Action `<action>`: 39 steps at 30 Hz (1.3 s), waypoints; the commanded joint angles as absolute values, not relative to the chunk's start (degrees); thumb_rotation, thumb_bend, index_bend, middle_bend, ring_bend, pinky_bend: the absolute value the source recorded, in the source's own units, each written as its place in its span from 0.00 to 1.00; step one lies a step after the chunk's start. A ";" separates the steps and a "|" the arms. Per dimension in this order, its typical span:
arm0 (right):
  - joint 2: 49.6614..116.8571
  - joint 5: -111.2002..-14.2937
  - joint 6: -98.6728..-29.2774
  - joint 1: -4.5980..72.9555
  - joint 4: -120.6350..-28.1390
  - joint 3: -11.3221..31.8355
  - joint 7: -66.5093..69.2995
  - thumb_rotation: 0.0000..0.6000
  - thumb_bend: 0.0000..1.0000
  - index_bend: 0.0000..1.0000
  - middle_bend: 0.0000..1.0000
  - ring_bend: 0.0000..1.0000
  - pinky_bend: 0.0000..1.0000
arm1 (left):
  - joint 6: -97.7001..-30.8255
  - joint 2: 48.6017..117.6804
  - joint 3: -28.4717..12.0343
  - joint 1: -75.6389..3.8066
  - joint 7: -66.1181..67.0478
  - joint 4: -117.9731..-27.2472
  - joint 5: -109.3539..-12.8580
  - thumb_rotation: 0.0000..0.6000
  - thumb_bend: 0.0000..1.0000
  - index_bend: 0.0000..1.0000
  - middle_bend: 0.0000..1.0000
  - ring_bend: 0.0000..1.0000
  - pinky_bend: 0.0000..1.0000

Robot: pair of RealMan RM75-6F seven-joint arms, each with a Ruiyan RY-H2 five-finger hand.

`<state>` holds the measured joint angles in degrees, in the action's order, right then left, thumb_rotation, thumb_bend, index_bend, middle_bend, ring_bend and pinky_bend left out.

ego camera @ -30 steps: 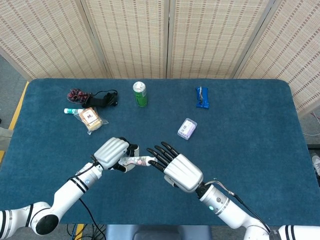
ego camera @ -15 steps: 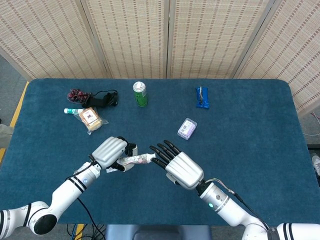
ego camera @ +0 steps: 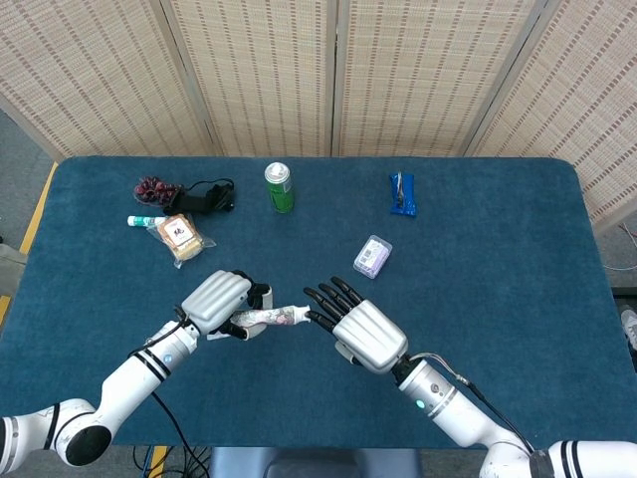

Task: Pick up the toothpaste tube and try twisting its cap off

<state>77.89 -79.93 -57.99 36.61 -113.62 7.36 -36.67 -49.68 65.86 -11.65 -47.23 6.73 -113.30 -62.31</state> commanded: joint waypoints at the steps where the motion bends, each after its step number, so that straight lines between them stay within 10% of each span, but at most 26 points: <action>1: 77.90 -79.62 -58.11 36.77 -113.52 7.26 -36.59 1.00 0.31 0.23 0.02 0.00 0.00 | -49.73 65.70 -11.65 -47.25 6.52 -113.49 -62.38 1.00 0.38 0.57 0.66 0.49 0.31; 39: 79.59 -76.03 -58.79 38.66 -109.46 5.70 -35.32 1.00 0.31 0.23 0.02 0.00 0.00 | -49.50 63.65 -11.67 -47.66 4.36 -115.00 -62.53 1.00 0.38 0.57 0.66 0.49 0.32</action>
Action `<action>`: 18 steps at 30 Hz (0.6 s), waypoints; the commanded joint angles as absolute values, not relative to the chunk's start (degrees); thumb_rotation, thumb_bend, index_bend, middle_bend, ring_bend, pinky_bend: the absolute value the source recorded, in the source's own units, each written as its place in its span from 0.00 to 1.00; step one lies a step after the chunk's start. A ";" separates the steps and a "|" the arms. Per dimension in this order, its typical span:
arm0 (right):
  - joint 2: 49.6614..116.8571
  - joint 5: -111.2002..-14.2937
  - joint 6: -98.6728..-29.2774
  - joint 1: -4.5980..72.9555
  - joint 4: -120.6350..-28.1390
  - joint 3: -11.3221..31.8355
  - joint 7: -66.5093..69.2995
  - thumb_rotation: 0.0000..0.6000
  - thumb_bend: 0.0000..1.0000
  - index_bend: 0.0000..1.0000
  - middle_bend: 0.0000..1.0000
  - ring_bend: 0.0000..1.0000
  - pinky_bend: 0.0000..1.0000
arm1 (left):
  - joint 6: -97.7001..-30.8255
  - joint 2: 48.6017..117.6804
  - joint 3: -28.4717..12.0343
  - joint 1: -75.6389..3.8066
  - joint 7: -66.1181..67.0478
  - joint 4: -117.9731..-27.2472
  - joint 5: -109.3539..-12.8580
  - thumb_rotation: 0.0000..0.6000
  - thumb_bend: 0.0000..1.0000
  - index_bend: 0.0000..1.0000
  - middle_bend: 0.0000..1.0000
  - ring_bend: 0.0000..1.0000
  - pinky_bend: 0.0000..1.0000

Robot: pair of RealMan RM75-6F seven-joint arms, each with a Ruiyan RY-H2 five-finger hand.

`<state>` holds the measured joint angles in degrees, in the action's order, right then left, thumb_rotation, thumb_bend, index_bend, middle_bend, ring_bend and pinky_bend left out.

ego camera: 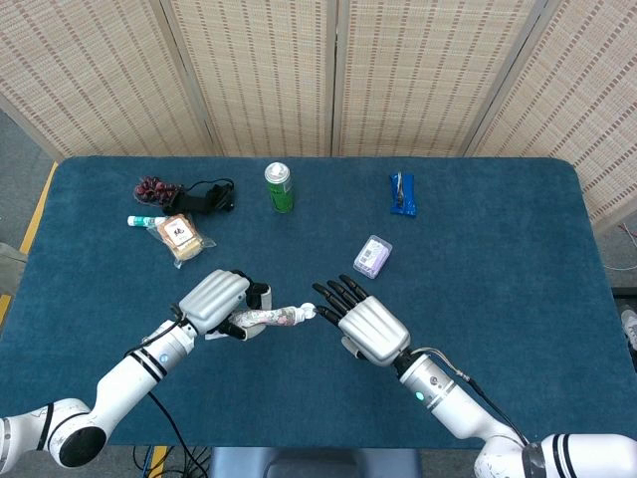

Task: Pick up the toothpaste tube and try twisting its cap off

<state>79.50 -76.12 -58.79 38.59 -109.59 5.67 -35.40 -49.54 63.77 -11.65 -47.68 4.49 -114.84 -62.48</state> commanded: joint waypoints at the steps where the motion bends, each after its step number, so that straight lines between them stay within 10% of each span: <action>1: 79.68 -75.95 -58.75 38.76 -109.28 5.71 -35.26 1.00 0.31 0.23 0.02 0.00 0.00 | -49.46 63.54 -11.66 -47.63 4.20 -115.23 -62.63 1.00 0.38 0.57 0.66 0.49 0.32; 18: 81.47 -75.33 -58.80 39.68 -107.65 5.55 -34.13 1.00 0.31 0.23 0.02 0.00 0.00 | -48.84 63.39 -11.48 -47.81 2.82 -116.65 -63.23 1.00 0.38 0.57 0.66 0.49 0.33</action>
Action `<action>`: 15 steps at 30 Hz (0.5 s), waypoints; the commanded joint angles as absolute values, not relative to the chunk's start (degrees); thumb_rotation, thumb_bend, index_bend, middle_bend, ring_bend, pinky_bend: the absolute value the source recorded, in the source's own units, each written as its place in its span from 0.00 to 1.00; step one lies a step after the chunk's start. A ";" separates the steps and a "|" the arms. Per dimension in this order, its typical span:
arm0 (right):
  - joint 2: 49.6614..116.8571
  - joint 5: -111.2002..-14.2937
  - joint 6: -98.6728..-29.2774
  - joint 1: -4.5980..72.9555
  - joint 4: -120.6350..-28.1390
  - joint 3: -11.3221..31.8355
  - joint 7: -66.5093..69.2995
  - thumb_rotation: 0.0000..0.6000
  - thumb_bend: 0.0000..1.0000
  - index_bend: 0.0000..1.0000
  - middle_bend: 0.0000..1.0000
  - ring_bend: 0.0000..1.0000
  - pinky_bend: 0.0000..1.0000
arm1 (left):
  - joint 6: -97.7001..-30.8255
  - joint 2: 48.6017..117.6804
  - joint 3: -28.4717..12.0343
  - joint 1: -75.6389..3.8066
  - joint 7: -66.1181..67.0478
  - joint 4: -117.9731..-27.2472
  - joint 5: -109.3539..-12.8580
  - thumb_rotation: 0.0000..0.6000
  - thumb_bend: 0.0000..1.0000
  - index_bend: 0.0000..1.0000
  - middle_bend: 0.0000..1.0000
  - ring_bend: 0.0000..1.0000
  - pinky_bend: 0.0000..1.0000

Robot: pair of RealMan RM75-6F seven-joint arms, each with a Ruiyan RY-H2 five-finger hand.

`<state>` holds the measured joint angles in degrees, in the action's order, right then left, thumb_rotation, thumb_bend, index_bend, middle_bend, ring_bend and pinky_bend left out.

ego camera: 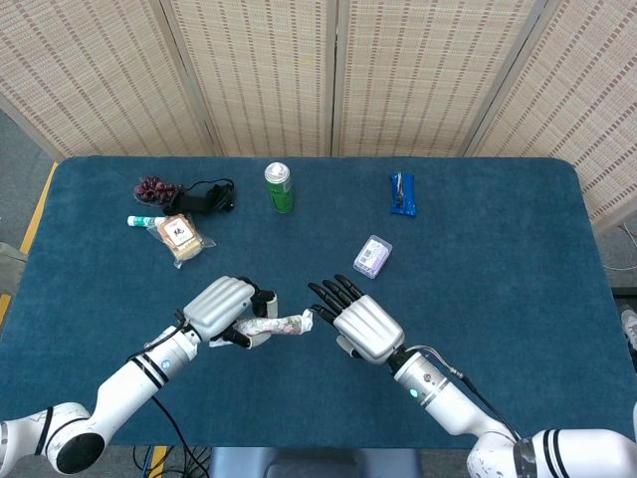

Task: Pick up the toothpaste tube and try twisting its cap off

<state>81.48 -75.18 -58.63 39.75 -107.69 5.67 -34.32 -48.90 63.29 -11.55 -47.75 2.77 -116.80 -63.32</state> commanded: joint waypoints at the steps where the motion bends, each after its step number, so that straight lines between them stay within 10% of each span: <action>1: 81.40 -75.46 -58.93 39.62 -107.68 5.48 -34.06 1.00 0.31 0.23 0.02 0.00 0.00 | -48.79 63.44 -11.43 -47.82 2.82 -116.58 -63.17 1.00 0.38 0.57 0.66 0.49 0.33; 15: 67.73 -83.65 -70.68 31.64 -113.91 3.32 -28.41 1.00 0.31 0.23 0.02 0.00 0.00 | -45.41 68.95 -8.36 -47.35 -2.04 -103.96 -67.63 1.00 0.37 0.53 0.62 0.43 0.26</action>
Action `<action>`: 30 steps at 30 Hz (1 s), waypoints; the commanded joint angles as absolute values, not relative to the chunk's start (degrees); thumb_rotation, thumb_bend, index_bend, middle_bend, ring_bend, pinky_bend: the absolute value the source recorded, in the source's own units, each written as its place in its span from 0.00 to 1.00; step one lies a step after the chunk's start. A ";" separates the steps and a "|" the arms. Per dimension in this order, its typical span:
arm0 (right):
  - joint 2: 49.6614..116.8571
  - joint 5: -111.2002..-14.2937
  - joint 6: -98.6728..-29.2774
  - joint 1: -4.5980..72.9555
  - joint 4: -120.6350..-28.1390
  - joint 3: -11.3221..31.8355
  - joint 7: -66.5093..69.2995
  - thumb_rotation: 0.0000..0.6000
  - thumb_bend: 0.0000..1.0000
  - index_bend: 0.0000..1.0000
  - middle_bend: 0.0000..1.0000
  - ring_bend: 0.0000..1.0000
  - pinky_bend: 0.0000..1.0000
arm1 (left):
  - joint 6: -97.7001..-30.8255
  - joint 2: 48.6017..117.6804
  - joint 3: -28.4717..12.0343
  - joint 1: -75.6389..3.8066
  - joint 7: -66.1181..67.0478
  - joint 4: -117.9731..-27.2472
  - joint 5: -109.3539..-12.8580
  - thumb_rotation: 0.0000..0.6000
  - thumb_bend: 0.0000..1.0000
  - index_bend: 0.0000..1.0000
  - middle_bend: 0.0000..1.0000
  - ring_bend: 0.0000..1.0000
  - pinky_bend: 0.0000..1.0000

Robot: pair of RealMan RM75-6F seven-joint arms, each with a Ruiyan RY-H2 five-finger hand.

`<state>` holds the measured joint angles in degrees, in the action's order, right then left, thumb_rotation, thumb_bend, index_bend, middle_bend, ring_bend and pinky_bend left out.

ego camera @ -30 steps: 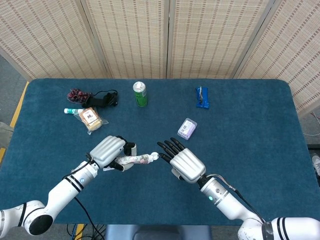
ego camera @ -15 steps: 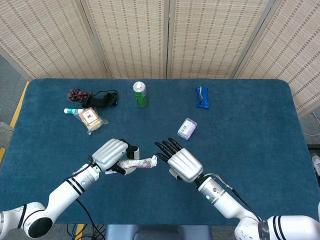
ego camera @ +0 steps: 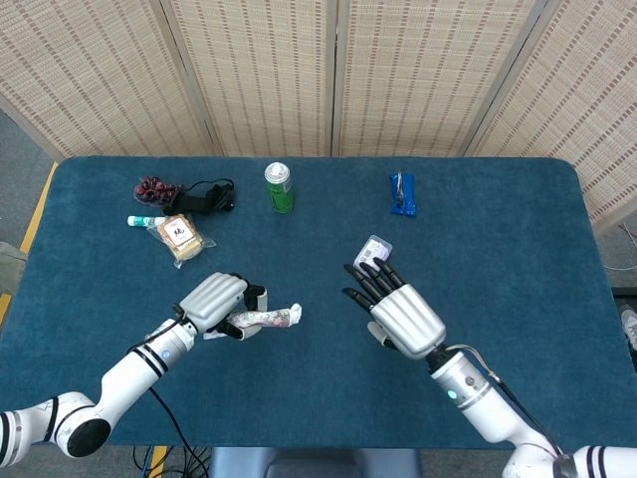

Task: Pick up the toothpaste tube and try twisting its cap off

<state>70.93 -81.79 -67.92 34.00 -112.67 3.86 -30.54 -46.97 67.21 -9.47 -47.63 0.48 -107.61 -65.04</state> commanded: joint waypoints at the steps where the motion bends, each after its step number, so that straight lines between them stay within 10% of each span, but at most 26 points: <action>1: 66.77 -84.00 -71.41 31.01 -114.06 3.20 -27.74 1.00 0.30 0.23 0.02 0.00 0.00 | -45.18 69.37 -8.09 -47.24 -2.79 -102.76 -68.58 1.00 0.37 0.53 0.62 0.42 0.25; 30: 57.08 -86.71 -79.78 20.17 -111.93 2.86 -17.78 1.00 0.30 0.23 0.02 0.00 0.00 | -47.43 77.79 -4.44 -43.47 -5.78 -83.86 -74.82 1.00 0.37 0.45 0.42 0.24 0.20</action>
<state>57.17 -86.64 -79.73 20.28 -111.99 2.80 -17.88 -46.55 77.39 -4.38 -43.91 -6.97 -84.25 -75.25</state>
